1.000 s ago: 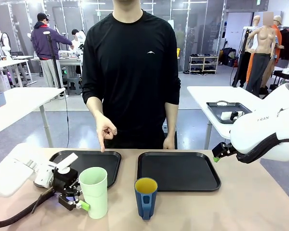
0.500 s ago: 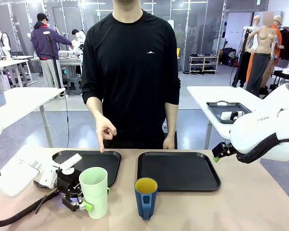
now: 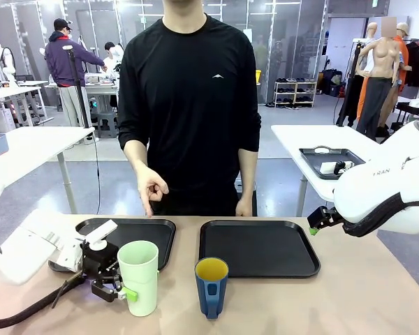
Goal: Sort and store the cups by type.
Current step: Pick up the Reusable plastic cup.
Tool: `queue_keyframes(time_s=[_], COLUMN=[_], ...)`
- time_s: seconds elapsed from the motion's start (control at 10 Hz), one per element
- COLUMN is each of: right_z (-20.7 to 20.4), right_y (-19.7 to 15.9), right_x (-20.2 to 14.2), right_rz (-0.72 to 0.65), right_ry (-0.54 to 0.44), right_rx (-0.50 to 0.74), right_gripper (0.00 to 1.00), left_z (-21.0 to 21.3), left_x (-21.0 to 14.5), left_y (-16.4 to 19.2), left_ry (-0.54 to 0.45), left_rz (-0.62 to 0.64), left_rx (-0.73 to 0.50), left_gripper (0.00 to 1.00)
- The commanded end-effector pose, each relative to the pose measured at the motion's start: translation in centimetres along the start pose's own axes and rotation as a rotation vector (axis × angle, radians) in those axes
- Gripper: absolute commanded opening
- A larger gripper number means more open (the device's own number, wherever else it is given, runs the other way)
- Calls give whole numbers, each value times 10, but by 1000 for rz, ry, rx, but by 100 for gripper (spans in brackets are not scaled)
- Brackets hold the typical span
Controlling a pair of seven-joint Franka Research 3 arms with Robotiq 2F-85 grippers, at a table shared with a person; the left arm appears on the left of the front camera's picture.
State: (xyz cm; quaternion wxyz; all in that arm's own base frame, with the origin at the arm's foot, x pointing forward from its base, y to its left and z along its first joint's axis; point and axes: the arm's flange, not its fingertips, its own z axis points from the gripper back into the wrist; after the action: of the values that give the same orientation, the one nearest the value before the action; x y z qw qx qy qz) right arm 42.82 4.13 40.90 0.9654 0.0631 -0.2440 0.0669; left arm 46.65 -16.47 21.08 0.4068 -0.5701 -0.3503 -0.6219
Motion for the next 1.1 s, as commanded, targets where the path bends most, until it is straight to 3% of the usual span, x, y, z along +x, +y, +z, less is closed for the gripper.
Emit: queue_keyframes(time_s=[0.0,0.5,1.0], right_z=[-1,-1,-1], right_y=[0,0,0], right_x=[-1,-1,-1], right_rz=[-3,-3,-3], right_ry=[2,2,2], right_rx=[5,5,5], right_gripper=[100,100,100], left_z=[0,2,27], left_x=[1,7,52], left_y=[9,7,-16], left_ry=[-28,5,-5], left_rz=[18,-6,-60], left_rx=[-10,-17,36], left_gripper=[55,7,7])
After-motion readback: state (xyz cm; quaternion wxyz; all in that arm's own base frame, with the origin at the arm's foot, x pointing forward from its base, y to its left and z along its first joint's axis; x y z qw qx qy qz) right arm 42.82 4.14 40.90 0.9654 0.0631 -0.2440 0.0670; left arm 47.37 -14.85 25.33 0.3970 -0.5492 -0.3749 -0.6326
